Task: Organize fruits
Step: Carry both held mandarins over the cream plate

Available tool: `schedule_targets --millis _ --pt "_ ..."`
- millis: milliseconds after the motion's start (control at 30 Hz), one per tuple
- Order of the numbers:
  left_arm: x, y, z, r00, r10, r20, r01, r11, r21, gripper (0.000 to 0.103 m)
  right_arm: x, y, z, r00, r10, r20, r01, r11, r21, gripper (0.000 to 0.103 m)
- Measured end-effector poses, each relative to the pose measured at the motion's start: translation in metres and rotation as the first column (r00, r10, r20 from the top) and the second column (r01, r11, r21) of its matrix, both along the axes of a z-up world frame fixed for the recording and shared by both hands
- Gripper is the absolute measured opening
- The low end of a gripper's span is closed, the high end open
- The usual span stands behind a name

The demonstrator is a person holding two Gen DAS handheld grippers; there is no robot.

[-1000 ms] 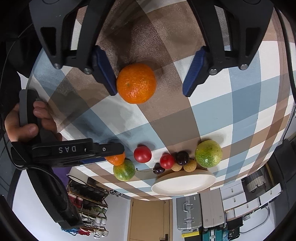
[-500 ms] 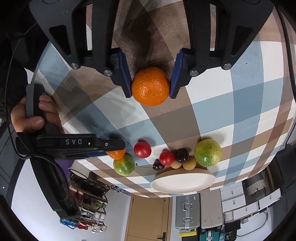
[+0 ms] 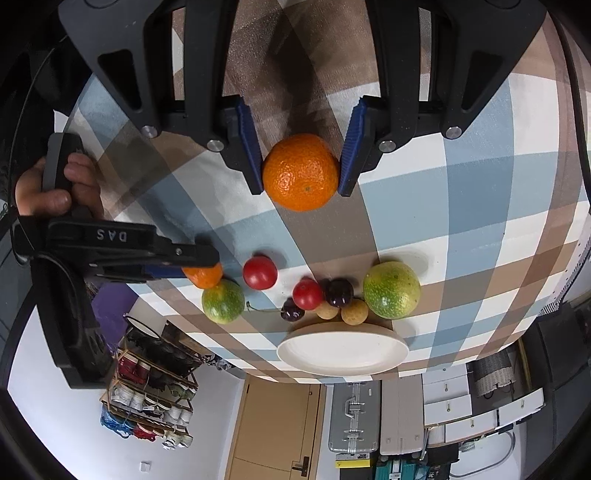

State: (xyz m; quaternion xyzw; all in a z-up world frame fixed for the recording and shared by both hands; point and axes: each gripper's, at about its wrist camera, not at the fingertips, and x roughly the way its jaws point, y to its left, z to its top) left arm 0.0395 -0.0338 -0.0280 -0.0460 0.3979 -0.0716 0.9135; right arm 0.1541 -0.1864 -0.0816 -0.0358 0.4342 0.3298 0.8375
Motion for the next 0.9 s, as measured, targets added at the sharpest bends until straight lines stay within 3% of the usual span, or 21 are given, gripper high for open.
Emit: schedule_targets --millis 400,900 --pt "0.025 0.008 0.022 0.997 0.032 0.068 -0.032 0.999 -0.003 0.038 -0.013 -0.001 0.025 0.997 0.040 0.065 -0.044 0.997 0.070 0.042" --pt "0.058 0.024 0.057 0.984 0.087 0.156 -0.090 0.996 0.015 0.038 -0.001 0.002 0.051 0.991 0.039 0.130 -0.053 0.993 0.104 0.042"
